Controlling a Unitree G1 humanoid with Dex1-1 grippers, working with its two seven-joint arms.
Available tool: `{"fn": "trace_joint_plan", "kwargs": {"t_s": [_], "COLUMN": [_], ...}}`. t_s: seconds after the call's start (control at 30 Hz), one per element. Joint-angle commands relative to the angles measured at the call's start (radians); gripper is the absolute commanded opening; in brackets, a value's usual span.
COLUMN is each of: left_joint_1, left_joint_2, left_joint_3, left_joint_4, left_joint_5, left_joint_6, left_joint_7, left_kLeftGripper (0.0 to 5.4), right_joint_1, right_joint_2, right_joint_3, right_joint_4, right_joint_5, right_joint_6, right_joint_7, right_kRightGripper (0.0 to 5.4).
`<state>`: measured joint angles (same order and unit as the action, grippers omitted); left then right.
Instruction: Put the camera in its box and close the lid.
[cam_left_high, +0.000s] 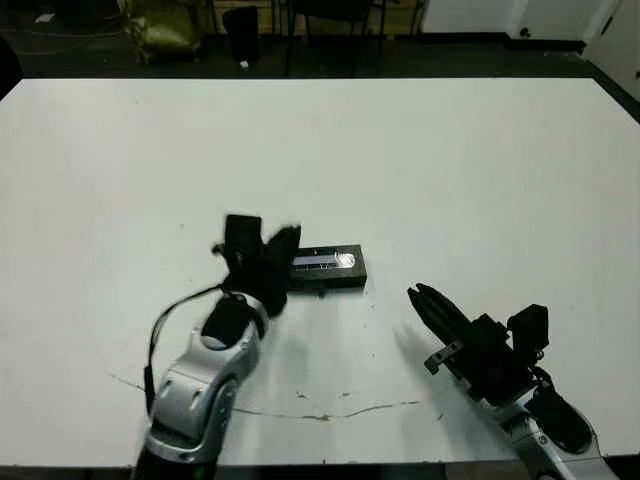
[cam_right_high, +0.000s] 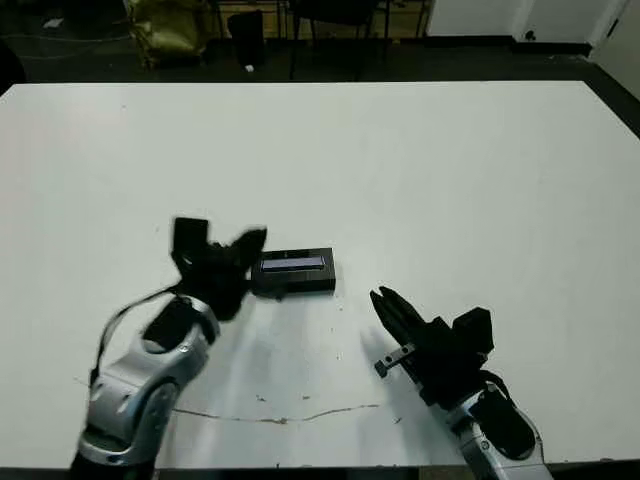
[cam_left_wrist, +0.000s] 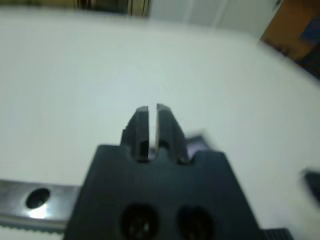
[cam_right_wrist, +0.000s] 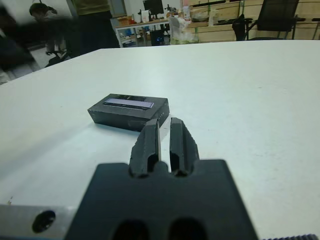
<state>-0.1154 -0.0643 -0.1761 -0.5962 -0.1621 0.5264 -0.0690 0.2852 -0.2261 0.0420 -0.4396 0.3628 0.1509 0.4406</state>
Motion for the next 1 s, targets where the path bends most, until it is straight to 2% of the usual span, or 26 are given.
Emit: {"fn": "trace_joint_plan", "kwargs": {"t_s": [0.03,0.2,0.33,0.47,0.57,0.67,0.73,0.8,1.0], "left_joint_1": [0.038,0.089,0.183,0.291,0.371,0.417,0.420,0.414,0.413], "left_joint_2": [0.051,0.069,0.090,0.077,0.043,0.003,-0.028,-0.062,-0.079], "left_joint_3": [0.061,0.209,0.280,0.314,0.299,0.276,0.267,0.250,0.207], "left_joint_4": [-0.087,-0.102,-0.116,-0.076,0.001,0.109,0.192,0.260,0.324], "left_joint_5": [-0.029,-0.144,-0.189,-0.173,-0.130,-0.105,-0.101,-0.089,-0.051], "left_joint_6": [-0.080,-0.207,-0.228,-0.280,-0.368,-0.461,-0.503,-0.544,-0.606], "left_joint_7": [-0.044,-0.090,-0.088,-0.070,-0.049,-0.042,-0.030,-0.011,-0.001], "left_kLeftGripper": [0.04,0.04,0.04,0.04,0.04,0.04,0.04,0.04,0.04], "right_joint_1": [-0.001,-0.010,-0.020,-0.033,-0.042,-0.049,-0.058,-0.061,-0.052], "right_joint_2": [-0.002,-0.004,-0.011,-0.015,0.002,0.025,0.048,0.077,0.104], "right_joint_3": [-0.004,-0.009,-0.021,-0.043,-0.055,-0.052,-0.045,-0.039,-0.024], "right_joint_4": [0.018,-0.008,-0.018,-0.052,-0.058,-0.053,-0.025,-0.007,0.017], "right_joint_5": [0.000,-0.002,0.000,0.014,0.019,-0.001,-0.032,-0.053,-0.109], "right_joint_6": [-0.001,0.032,0.034,0.095,0.097,0.071,0.007,-0.027,-0.081], "right_joint_7": [0.001,-0.028,-0.034,-0.066,-0.088,-0.118,-0.126,-0.148,-0.178], "right_kRightGripper": [0.00,0.00,0.00,0.00,0.00,0.00,0.00,0.00,0.00]}}
